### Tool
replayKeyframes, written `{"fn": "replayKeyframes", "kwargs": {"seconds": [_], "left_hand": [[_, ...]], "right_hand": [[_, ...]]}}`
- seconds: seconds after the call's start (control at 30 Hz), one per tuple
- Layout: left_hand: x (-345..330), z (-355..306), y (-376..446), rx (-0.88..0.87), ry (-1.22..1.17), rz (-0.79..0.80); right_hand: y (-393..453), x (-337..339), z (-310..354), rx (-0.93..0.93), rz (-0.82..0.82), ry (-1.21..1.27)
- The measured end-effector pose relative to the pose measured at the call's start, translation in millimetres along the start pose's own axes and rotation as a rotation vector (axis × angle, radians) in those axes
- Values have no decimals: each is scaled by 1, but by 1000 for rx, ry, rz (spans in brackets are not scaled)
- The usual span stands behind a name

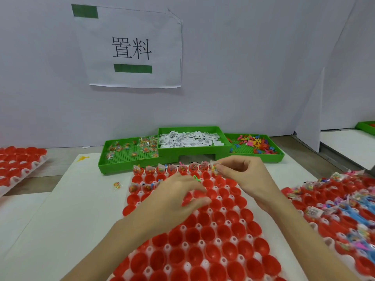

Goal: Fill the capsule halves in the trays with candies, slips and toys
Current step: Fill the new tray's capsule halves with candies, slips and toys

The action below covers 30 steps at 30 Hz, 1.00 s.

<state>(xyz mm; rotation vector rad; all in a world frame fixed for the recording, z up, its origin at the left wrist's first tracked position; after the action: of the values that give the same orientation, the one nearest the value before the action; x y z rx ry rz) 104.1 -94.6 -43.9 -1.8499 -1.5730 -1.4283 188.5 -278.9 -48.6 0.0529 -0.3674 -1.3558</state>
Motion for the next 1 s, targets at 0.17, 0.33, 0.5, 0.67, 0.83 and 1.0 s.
{"fn": "replayKeyframes", "kwargs": {"seconds": [0.17, 0.33, 0.5, 0.67, 0.83, 1.0], "left_hand": [[-36, 3, -2, -68, 269, 325], [-39, 3, -4, -108, 322, 298], [-39, 4, -4, -125, 327, 302], [-38, 5, -3, -120, 317, 332], [-38, 5, -3, -110, 320, 351], [-38, 5, -3, -108, 318, 361]], "right_hand": [[9, -11, -21, 27, 19, -243], [11, -25, -21, 114, 50, -379], [13, -30, -16, 194, 48, -485], [13, -33, -16, 216, 56, -604], [18, -34, -18, 125, 71, -637], [19, -28, -15, 95, 138, -612]]}}
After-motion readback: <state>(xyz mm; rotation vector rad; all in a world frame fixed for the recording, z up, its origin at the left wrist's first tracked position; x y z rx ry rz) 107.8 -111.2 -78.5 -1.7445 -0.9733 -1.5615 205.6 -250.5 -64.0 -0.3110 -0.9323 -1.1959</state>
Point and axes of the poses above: each hand's wrist, its own y-axis towards the middle knuckle, its own x-axis out of the back of the hand, z = x × y, the point moved 5 cm from there along y, towards the middle knuckle, and after that the axes turned 2 degrees about -z, right-handed, at the moved point
